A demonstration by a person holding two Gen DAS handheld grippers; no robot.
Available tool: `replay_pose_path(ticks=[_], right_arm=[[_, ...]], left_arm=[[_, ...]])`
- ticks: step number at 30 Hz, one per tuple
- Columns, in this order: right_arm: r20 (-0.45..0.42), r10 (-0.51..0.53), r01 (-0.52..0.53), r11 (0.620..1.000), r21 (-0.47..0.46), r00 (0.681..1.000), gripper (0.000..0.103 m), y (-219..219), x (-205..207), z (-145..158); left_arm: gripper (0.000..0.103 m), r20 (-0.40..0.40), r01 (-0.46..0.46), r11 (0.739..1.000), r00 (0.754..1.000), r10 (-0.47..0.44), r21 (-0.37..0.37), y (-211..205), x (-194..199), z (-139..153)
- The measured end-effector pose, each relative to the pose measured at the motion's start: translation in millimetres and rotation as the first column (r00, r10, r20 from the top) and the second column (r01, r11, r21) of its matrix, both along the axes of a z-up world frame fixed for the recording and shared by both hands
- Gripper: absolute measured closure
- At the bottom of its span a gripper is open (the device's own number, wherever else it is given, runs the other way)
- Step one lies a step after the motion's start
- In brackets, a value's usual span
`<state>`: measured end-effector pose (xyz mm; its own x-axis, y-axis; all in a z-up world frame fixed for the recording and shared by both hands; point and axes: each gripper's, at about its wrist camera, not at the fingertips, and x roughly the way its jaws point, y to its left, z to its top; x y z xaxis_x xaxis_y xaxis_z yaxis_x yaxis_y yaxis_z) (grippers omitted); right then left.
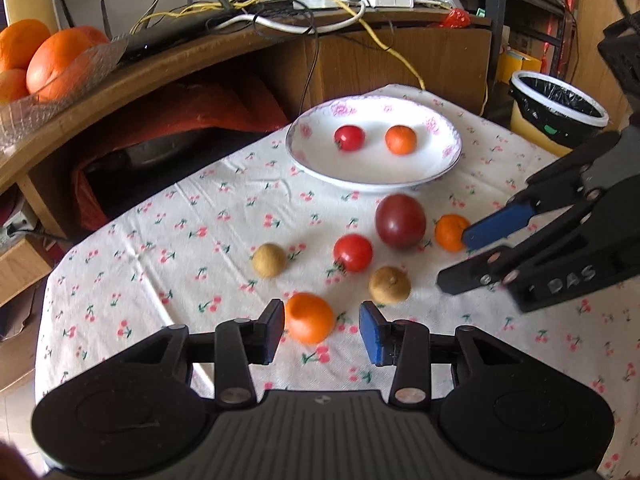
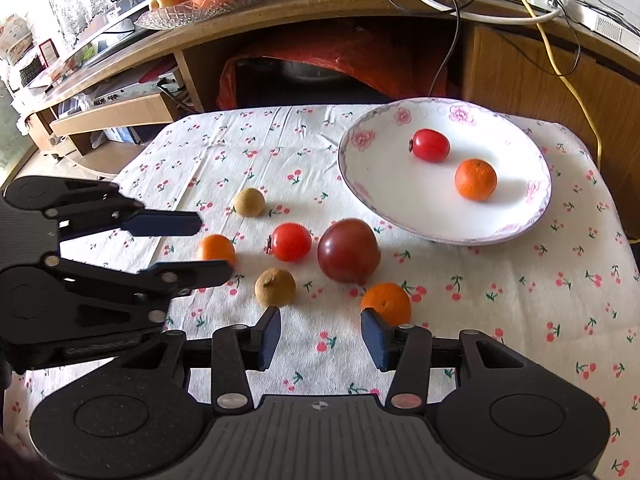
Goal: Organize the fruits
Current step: 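Move both tools back toward the oranges on the cloth, then grasp a large orange with the left tool while the right tool grasps a small orange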
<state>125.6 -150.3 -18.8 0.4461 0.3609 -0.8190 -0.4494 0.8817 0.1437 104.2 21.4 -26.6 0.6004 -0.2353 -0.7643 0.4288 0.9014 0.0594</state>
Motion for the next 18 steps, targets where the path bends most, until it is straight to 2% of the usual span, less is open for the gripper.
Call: replay_pose_path(ticks=[12, 18], right_arm=[[0.035, -0.02, 0.019, 1.0, 0.023, 0.999, 0.062, -17.9, -5.0, 5.1], [0.021, -0.045, 0.044, 0.999, 0.015, 0.999, 0.062, -23.6, 1.0, -2.9]], left_arm=[[0.054, -0.021, 0.005, 1.0, 1.0, -0.005, 0.026, -1.3, 8.0, -16.4], [0.054, -0.029, 0.0, 1.0, 1.0, 0.0, 0.017, -0.8, 11.1, -19.7]])
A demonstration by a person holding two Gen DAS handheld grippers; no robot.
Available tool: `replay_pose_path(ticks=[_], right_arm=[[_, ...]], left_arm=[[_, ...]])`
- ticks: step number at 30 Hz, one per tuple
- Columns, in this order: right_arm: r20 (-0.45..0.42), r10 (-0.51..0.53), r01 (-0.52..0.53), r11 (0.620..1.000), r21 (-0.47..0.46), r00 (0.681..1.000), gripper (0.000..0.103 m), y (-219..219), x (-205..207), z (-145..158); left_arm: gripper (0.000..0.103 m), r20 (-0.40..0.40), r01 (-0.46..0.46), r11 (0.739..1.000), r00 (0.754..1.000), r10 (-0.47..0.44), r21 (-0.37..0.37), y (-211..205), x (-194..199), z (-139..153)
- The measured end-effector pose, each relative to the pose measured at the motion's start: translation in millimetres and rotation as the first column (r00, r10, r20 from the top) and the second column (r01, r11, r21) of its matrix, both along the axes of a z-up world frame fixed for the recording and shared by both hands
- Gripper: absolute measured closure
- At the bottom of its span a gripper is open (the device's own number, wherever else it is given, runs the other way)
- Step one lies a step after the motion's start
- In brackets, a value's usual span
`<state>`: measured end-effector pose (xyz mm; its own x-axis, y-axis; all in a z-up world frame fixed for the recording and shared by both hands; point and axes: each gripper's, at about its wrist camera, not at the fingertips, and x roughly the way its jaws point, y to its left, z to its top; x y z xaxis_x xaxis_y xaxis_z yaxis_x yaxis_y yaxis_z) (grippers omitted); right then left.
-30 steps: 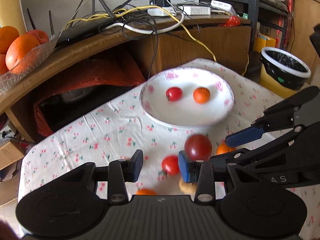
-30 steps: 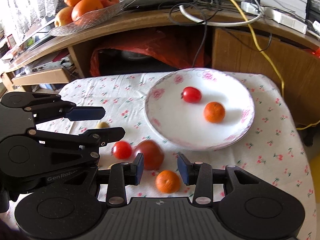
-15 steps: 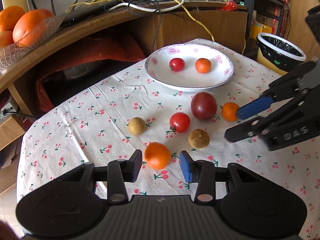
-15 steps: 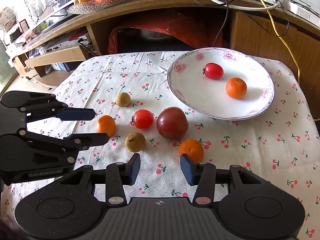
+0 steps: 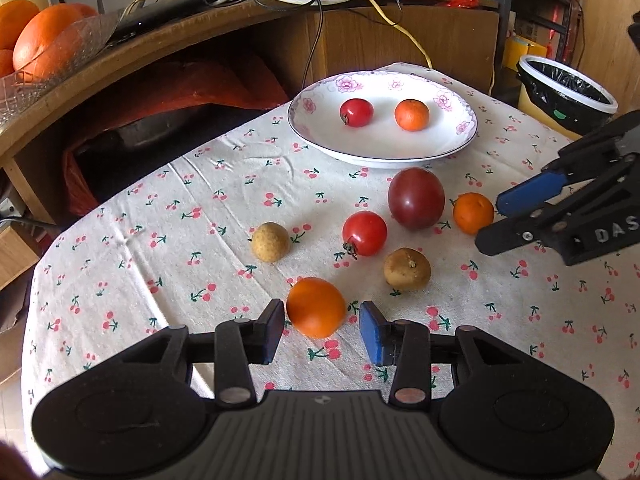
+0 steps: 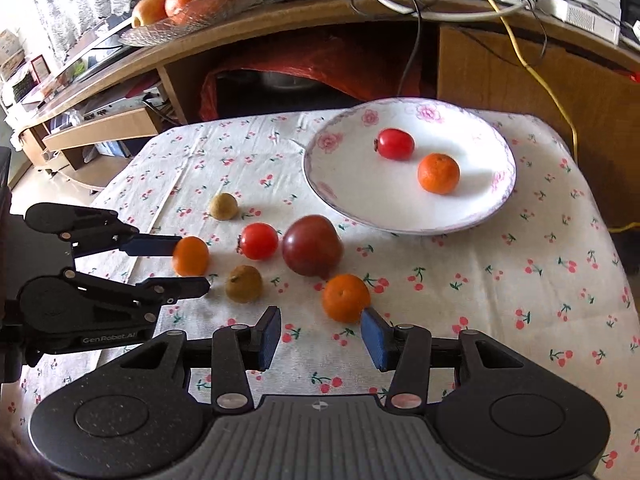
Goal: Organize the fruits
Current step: 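Grasp a large orange with the left tool while the right tool grasps a small orange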
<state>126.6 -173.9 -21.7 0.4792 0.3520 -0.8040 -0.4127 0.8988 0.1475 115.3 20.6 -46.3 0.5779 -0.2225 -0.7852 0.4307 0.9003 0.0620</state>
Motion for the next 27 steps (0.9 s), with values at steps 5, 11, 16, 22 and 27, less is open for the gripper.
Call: replay_pose_path(ticks=[5, 11, 16, 22, 27], right_arm=[[0.017, -0.01, 0.01, 1.0, -0.025, 1.0, 0.062, 1.1, 7.2, -7.2], [0.014, -0.011, 0.011, 0.999, -0.038, 1.0, 0.062, 2.2, 13.5, -13.8], [0.011, -0.014, 0.014, 0.999, -0.037, 1.0, 0.066, 2.7, 15.3, -13.9], [0.004, -0.012, 0.012, 0.999, -0.052, 1.0, 0.077, 4.1, 16.4, -13.2], [-0.003, -0.009, 0.009, 0.998, -0.055, 1.0, 0.077, 3.8, 15.0, -12.6]], left_arm=[[0.054, 0.003, 0.001, 1.0, 1.0, -0.001, -0.01, 2.7, -1.1, -0.6], [0.059, 0.001, -0.011, 1.0, 1.0, 0.011, -0.024, 5.0, -0.2, 0.1], [0.062, -0.006, -0.023, 0.999, 1.0, 0.023, -0.026, 4.2, 1.9, 1.0], [0.062, -0.023, -0.042, 0.998, 0.999, 0.041, -0.043, 5.1, 8.9, 0.4], [0.062, -0.021, -0.043, 0.998, 0.999, 0.042, -0.04, 3.9, 10.2, 0.0]])
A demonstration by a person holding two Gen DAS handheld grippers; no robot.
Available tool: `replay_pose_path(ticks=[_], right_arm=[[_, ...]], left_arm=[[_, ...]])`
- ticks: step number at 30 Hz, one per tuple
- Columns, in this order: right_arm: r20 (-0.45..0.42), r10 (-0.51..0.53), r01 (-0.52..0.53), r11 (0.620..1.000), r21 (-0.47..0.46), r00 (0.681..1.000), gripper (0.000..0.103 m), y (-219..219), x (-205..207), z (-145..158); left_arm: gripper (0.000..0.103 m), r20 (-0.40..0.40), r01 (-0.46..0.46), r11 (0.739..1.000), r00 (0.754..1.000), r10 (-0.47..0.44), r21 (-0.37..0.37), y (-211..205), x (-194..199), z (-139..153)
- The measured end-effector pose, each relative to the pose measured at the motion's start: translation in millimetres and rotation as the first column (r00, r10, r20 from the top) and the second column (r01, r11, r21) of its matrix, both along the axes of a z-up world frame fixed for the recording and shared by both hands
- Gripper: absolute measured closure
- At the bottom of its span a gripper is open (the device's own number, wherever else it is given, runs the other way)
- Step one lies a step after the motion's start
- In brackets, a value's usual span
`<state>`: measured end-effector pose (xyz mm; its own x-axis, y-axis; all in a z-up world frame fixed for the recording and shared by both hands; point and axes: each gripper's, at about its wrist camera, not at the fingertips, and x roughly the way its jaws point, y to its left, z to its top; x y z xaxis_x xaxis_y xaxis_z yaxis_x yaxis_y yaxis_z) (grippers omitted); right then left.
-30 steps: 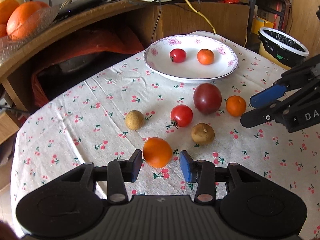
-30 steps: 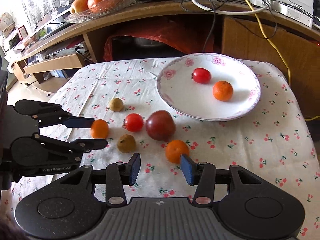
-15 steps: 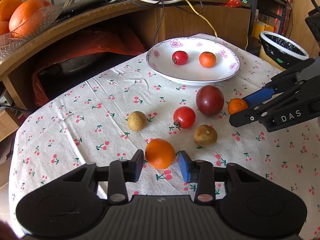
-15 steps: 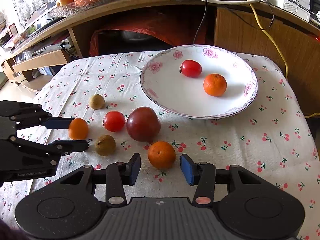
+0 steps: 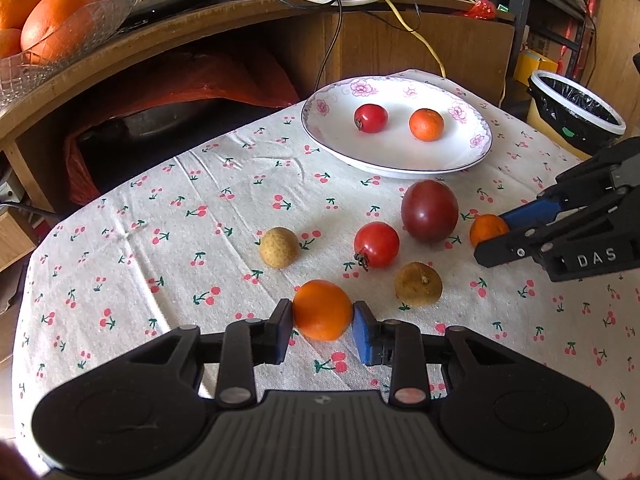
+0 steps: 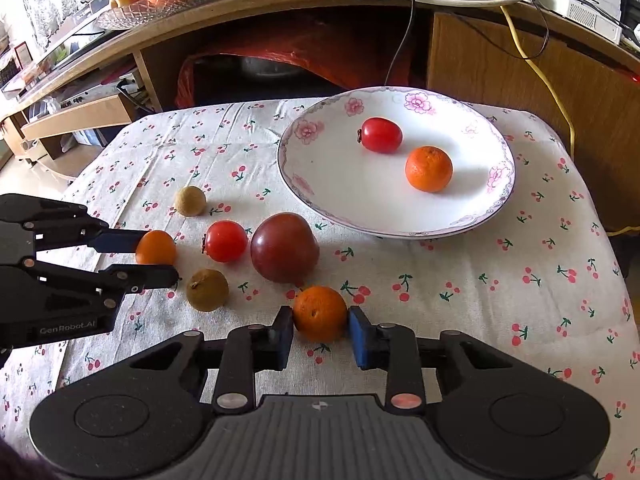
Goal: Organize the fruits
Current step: 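Grasp a large orange with the left tool while the right tool grasps a small orange, then carry both oranges over the bowl and open both tools to release them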
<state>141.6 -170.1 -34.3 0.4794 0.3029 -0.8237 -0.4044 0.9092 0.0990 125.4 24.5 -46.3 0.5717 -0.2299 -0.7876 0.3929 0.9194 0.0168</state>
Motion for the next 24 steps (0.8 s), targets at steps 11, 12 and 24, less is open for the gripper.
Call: replay_pose_path(ticks=[11, 12, 24], right_arm=[[-0.02, 0.024, -0.024, 1.0, 0.005, 1.0, 0.078, -0.4, -9.0, 4.7], [-0.023, 0.027, -0.027, 1.0, 0.003, 0.999, 0.078, 0.0, -9.8, 4.9], [-0.021, 0.049, -0.049, 0.999, -0.015, 0.999, 0.076, 4.0, -11.3, 1.5]], left_arm=[[0.063, -0.017, 0.03, 1.0, 0.999, -0.03, -0.006, -1.1, -7.6, 4.1], [0.063, -0.016, 0.036, 0.999, 0.999, -0.036, -0.007, -2.0, -8.7, 4.4], [0.061, -0.009, 0.064, 0.998, 0.998, -0.064, 0.014, -7.1, -11.2, 0.9]])
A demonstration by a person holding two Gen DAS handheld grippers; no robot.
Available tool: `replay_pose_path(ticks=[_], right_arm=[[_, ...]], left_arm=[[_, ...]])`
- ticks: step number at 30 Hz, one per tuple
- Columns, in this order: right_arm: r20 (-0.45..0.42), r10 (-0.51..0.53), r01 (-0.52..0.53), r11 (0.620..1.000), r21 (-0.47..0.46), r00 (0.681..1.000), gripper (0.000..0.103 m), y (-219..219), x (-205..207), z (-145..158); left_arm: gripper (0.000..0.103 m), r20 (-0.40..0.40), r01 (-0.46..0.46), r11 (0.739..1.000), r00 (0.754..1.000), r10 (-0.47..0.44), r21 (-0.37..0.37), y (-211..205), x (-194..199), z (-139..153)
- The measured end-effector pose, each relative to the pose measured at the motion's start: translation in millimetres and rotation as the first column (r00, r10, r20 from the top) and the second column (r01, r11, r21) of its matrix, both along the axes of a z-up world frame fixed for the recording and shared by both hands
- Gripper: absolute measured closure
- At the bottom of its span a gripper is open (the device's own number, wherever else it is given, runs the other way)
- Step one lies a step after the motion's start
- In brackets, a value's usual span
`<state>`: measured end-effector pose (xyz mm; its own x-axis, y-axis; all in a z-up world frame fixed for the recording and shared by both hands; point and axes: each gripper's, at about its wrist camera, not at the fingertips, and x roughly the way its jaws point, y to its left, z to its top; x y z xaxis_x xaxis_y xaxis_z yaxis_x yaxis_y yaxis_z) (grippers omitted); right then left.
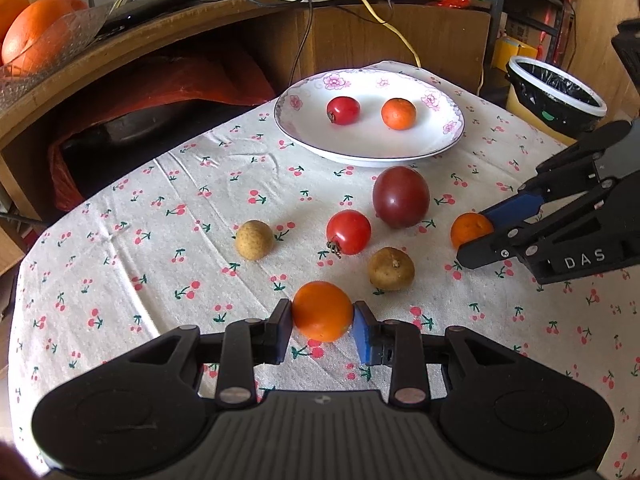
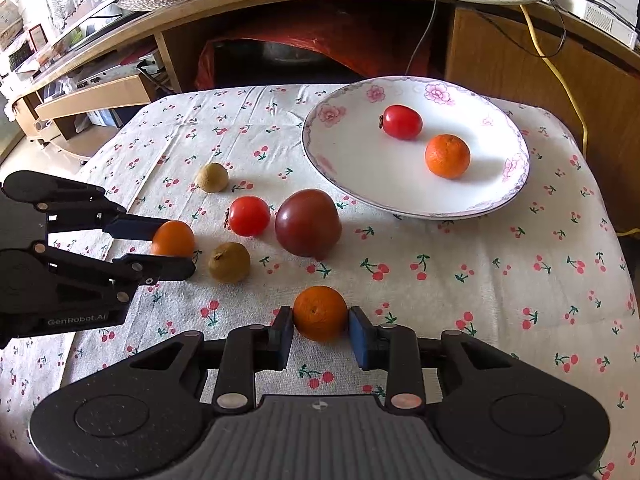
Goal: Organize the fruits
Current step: 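Carry both oranges over the bowl and open both tools to release them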
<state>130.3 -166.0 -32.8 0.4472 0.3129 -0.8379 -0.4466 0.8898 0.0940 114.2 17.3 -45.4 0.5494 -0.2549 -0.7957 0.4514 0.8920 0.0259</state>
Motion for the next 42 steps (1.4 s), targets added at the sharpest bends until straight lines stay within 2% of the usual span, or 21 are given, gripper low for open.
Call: replay_pose_path(ticks=[21, 30, 42], right_arm=[[0.001, -0.008, 0.008, 1.0, -0.012, 1.0, 0.078, -0.3, -1.0, 2.5], [0.043, -0.012, 0.012, 1.0, -0.014, 0.999, 0.078, 1.4, -1.2, 13.3], [0.12, -0.048, 0.052, 0.998, -0.029, 0.992, 0.078, -2.8, 5.5, 29.5]], left_arm=[[0.062, 0.003, -0.011, 1.0, 1.0, 0.01, 0.017, -2.8, -1.8, 5.1], [0.062, 0.048, 0.01, 1.0, 0.999, -0.01, 0.002, -13.9, 1.6, 22.6], [0.062, 0.101, 0.011, 1.0, 0.995, -0.011, -0.004, -36.1, 27.1, 37.6]])
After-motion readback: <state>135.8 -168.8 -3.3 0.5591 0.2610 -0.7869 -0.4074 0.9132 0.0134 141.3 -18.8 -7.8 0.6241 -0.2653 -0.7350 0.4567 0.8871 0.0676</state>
